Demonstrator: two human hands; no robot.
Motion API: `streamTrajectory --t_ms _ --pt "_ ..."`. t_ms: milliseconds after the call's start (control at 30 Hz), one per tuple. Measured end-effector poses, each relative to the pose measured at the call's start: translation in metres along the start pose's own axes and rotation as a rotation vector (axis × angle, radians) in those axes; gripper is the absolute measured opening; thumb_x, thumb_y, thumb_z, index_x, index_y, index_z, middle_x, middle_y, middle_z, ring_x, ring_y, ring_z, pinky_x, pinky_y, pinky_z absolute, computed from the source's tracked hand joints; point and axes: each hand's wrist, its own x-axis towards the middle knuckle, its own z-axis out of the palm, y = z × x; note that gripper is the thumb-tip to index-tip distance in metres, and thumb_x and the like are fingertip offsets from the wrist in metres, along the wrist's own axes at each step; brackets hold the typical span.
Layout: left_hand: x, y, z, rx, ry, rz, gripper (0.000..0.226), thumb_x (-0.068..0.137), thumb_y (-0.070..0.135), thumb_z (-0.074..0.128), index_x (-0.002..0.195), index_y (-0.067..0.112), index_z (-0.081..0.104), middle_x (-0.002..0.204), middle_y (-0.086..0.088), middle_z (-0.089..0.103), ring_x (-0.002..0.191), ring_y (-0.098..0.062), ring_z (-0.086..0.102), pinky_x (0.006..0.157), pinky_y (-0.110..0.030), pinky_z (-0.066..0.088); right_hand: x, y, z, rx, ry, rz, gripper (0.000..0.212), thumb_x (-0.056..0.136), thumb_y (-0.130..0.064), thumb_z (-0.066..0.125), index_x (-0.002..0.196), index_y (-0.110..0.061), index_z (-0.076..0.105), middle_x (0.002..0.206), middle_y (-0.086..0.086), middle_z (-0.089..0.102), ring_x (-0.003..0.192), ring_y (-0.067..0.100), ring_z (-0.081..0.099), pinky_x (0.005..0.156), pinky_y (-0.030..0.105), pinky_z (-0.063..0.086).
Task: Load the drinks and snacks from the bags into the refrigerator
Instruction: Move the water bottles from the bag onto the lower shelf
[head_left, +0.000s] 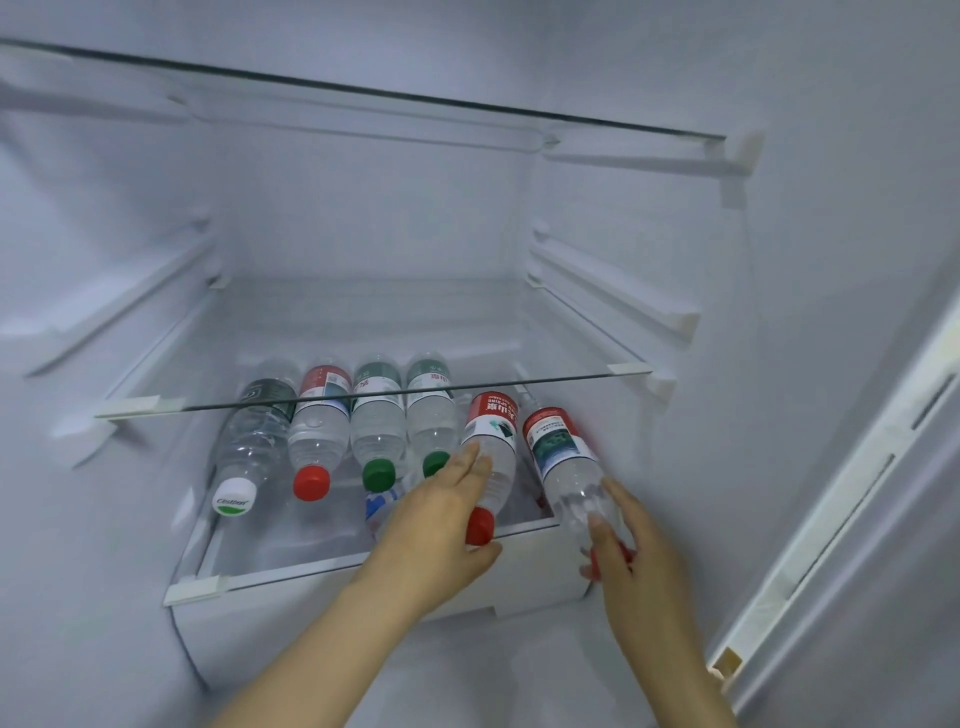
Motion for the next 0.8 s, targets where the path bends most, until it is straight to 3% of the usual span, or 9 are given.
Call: streamTrajectory --t_ms 67,200,267,433,533,800 --pt "-0.003 -0.005 -0.002 -0.013 -0.019 0.031 0.084 0.084 0.041 0.062 0.151 0.029 0.013 0.159 0.014 0.001 0.144 -0.007 0.018 0.113 -0.021 0.023 0.002 0.003 0.002 0.019 0.000 0.014 0.042 0.096 -0.017 0.055 0.136 -0.027 0.052 0.113 0.011 0.067 0.079 0.022 0.067 0.052 0.007 0.045" --pt "-0.004 -0.010 -0.005 -0.056 -0.043 0.046 0.078 0.086 0.040 0.057 0.151 0.031 0.014 0.159 0.016 0.001 0.145 -0.007 0.016 0.115 -0.029 0.028 0.002 0.000 0.007 -0.034 -0.057 -0.009 0.045 0.094 -0.022 0.057 0.137 -0.035 0.049 0.116 0.006 0.065 0.076 0.005 0.062 0.063 0.008 0.047" --pt "-0.003 -0.010 -0.006 -0.040 -0.047 0.044 0.078 0.088 0.040 0.056 0.151 0.030 0.013 0.159 0.015 0.001 0.145 -0.008 0.016 0.116 -0.030 0.027 0.002 0.000 0.010 -0.044 -0.078 -0.023 0.048 0.093 -0.022 0.059 0.138 -0.036 0.048 0.126 0.003 0.062 0.084 0.008 0.061 0.069 0.007 0.048" --pt "-0.001 -0.006 -0.004 0.022 -0.007 0.035 0.076 0.089 0.042 0.057 0.151 0.028 0.014 0.159 0.012 0.005 0.146 -0.012 0.007 0.117 -0.024 0.009 0.010 0.001 0.017 -0.060 -0.091 -0.044 0.050 0.092 -0.024 0.061 0.137 -0.039 0.047 0.138 -0.011 0.053 0.108 0.024 0.062 0.090 0.034 0.054" --pt "0.002 -0.006 0.001 0.023 0.022 0.003 0.077 0.087 0.048 0.057 0.150 0.029 0.018 0.159 0.012 0.011 0.147 -0.016 0.007 0.120 -0.030 0.011 0.018 0.001 0.018 -0.098 -0.097 -0.055 0.050 0.092 -0.026 0.061 0.139 -0.037 0.046 0.137 -0.009 0.054 0.114 0.026 0.059 0.096 0.043 0.051" --pt "0.007 -0.001 0.008 -0.048 0.098 -0.087 0.077 0.085 0.053 0.058 0.149 0.035 0.021 0.157 0.017 0.013 0.146 -0.012 0.006 0.117 -0.031 0.013 0.027 0.003 0.012 -0.149 -0.150 -0.039 0.056 0.089 -0.038 0.061 0.141 -0.041 0.040 0.137 -0.014 0.053 0.114 0.014 0.059 0.096 0.039 0.052"
